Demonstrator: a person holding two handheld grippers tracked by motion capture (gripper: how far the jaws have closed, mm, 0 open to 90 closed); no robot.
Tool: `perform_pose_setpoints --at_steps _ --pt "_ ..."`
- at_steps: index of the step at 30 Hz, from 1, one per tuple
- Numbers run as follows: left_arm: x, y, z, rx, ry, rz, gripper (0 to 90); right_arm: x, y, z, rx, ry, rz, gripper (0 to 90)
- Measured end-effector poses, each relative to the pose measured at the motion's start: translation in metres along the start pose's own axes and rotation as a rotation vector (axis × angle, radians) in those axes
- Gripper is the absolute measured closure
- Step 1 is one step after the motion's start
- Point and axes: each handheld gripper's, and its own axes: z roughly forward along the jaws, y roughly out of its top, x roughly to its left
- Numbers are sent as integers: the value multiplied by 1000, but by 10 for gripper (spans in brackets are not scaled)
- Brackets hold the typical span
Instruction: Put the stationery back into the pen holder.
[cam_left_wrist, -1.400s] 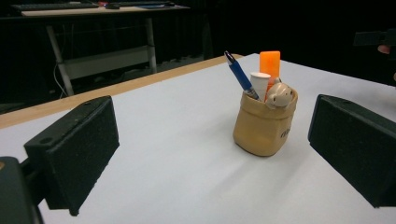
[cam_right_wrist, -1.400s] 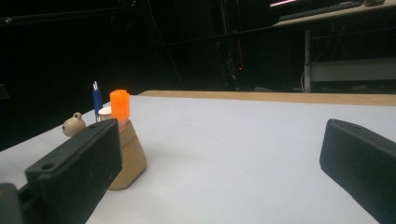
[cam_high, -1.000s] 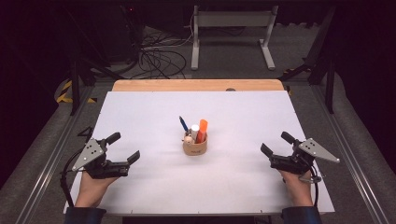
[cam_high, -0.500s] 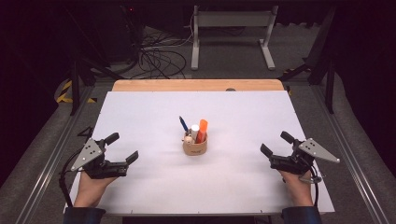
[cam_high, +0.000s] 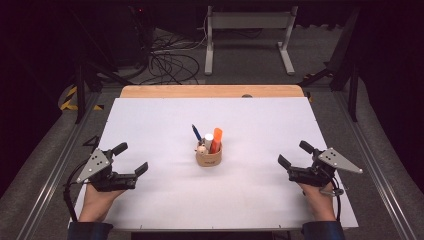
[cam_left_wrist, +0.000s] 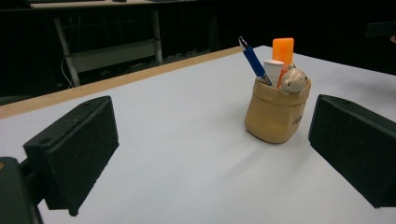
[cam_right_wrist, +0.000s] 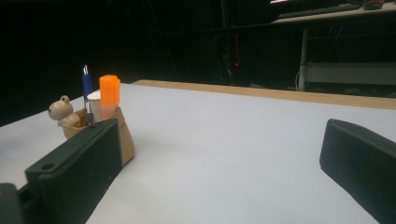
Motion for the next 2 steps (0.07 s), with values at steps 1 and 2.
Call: perform_pose_setpoints --at_steps 1,2 --pt "0 0 0 0 -1 0 24 1 0 1 4 -5 -10 0" --pt "0 -1 0 4 -2 0 24 1 0 1 8 -4 -12 0"
